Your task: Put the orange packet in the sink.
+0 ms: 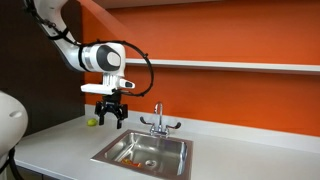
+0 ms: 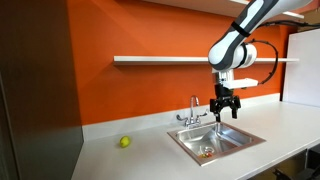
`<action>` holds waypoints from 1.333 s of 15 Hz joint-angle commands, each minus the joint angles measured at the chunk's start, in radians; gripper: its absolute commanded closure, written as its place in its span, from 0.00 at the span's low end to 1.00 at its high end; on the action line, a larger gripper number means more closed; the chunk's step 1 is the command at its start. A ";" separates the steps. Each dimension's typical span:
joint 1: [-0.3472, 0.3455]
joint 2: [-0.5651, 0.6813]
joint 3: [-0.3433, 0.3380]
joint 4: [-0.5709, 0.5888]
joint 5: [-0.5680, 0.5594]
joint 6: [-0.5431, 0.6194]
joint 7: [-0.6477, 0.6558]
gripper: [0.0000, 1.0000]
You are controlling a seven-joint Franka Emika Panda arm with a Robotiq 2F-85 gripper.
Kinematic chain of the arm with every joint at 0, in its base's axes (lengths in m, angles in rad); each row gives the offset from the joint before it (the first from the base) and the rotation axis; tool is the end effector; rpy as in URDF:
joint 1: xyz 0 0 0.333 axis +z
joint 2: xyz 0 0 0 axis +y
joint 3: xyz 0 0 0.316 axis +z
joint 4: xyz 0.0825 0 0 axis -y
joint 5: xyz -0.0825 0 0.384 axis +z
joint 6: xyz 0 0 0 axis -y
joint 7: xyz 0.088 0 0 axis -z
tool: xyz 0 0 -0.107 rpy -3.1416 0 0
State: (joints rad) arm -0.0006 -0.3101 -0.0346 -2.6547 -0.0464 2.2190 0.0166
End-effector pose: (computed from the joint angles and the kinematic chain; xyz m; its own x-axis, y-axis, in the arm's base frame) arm 0.3881 -0.0145 0.3325 0.9919 -0.0205 -0.1252 -0.0176 -0.9995 0.0247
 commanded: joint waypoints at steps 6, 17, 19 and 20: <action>-0.011 -0.149 0.021 -0.021 0.005 -0.128 0.058 0.00; -0.013 -0.178 0.023 -0.033 0.005 -0.143 0.064 0.00; -0.013 -0.178 0.023 -0.033 0.005 -0.143 0.064 0.00; -0.013 -0.178 0.023 -0.033 0.005 -0.143 0.064 0.00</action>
